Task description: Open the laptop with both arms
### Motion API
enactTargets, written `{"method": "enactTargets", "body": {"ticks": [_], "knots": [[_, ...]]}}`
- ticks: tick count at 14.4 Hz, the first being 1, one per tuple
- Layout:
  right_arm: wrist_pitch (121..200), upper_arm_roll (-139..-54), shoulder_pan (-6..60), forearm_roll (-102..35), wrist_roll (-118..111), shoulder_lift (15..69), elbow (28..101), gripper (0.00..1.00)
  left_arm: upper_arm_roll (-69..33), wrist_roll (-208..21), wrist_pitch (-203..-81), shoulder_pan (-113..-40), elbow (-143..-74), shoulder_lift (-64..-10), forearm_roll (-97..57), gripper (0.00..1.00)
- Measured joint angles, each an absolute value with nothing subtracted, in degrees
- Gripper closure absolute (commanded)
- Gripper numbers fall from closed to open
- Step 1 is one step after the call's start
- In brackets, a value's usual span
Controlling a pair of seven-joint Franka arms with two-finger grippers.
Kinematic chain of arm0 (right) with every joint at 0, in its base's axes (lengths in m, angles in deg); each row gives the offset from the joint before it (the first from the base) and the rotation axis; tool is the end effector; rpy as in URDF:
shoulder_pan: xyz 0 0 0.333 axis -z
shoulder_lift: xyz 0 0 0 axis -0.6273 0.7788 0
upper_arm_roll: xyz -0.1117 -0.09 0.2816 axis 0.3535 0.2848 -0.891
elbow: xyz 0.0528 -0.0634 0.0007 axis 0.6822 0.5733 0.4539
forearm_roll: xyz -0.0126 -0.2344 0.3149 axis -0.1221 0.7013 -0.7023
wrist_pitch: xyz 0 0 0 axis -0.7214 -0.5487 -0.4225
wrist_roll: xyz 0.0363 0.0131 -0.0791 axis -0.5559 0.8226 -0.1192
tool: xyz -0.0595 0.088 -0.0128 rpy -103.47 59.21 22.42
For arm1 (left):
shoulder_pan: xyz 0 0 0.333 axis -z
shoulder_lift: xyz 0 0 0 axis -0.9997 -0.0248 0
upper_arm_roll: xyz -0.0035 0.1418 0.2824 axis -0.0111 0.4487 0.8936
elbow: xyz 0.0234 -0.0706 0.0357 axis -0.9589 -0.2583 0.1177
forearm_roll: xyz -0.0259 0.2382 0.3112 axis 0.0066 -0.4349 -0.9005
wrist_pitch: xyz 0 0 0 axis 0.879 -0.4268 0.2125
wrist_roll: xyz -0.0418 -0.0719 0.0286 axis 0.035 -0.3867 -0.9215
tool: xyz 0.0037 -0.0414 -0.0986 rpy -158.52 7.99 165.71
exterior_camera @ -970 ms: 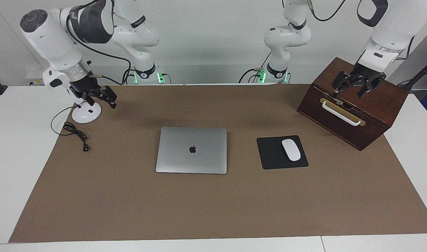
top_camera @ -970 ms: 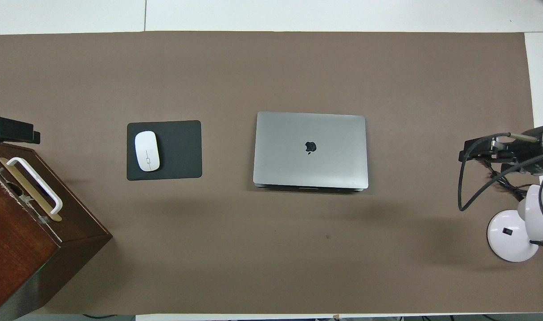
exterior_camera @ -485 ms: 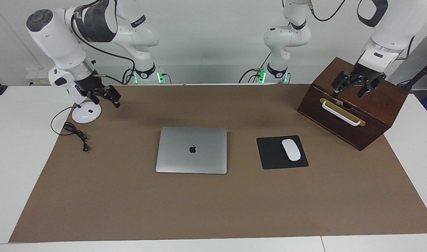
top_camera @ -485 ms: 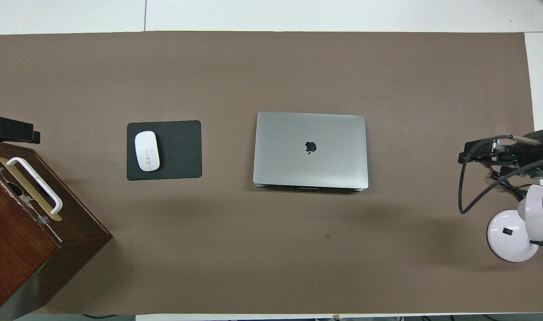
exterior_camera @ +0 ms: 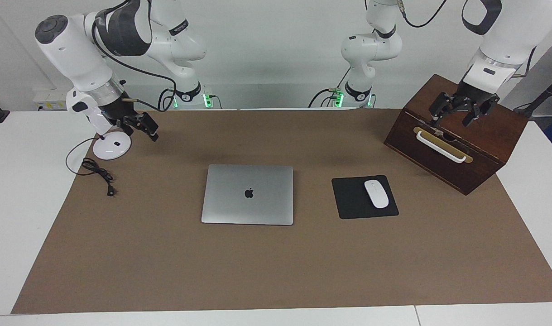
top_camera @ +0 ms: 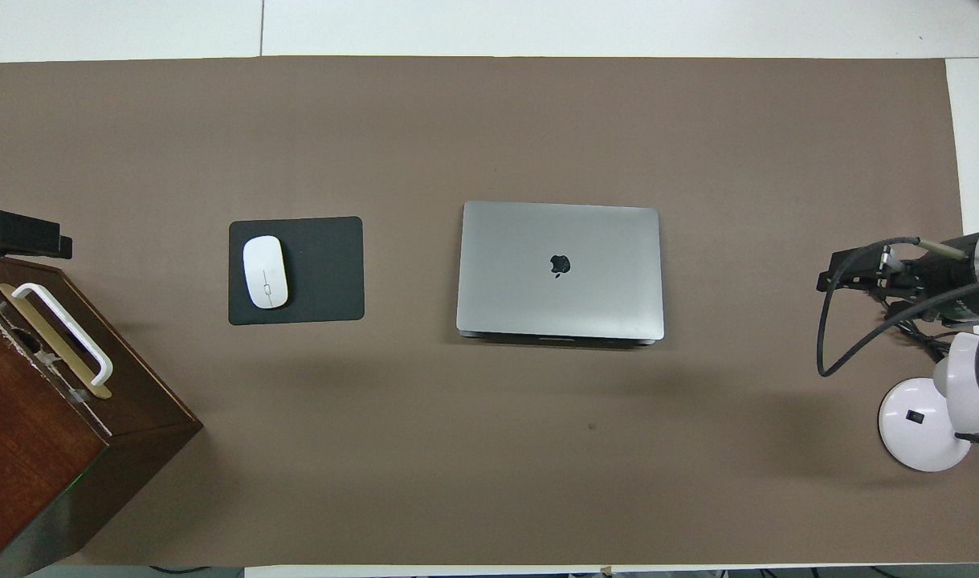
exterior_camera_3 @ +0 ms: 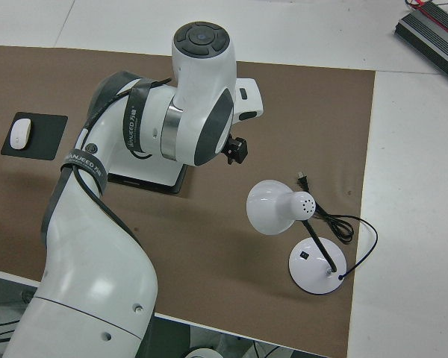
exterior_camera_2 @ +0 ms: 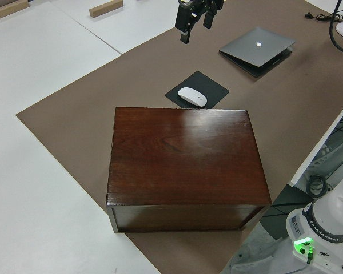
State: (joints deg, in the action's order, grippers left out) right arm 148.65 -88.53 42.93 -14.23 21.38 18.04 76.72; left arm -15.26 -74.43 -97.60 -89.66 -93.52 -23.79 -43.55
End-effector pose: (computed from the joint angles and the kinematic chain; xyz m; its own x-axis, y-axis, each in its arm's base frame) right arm 0.5104 -0.0251 0.5226 0.9139 -0.3996 -0.0715 -0.4059 -0.8977 -0.1715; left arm 0.5453 0.0075 0.6219 0.9981 -0.0390 0.0470 -0.0400 -0.9990 0.0217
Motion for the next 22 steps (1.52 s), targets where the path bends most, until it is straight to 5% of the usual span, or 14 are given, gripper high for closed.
{"method": "enactTargets", "body": {"ticks": [6, 8, 22], "knots": [[156.4, -88.8, 41.0, -22.2, 31.0, 16.7, 83.2, 0.0, -15.0, -74.8, -98.7, -89.9, -93.5, -23.9, -43.5, 0.0], [159.1, -88.9, 38.3, -23.6, 37.3, 16.3, 84.7, 0.0, -15.0, -74.8, -98.7, -89.9, -93.5, -23.9, -43.5, 0.99], [174.1, -89.1, 30.6, -32.3, 51.1, 10.5, 96.5, 0.0, -15.5, -76.4, -109.1, -89.8, -93.6, -24.9, -41.2, 1.0]]}}
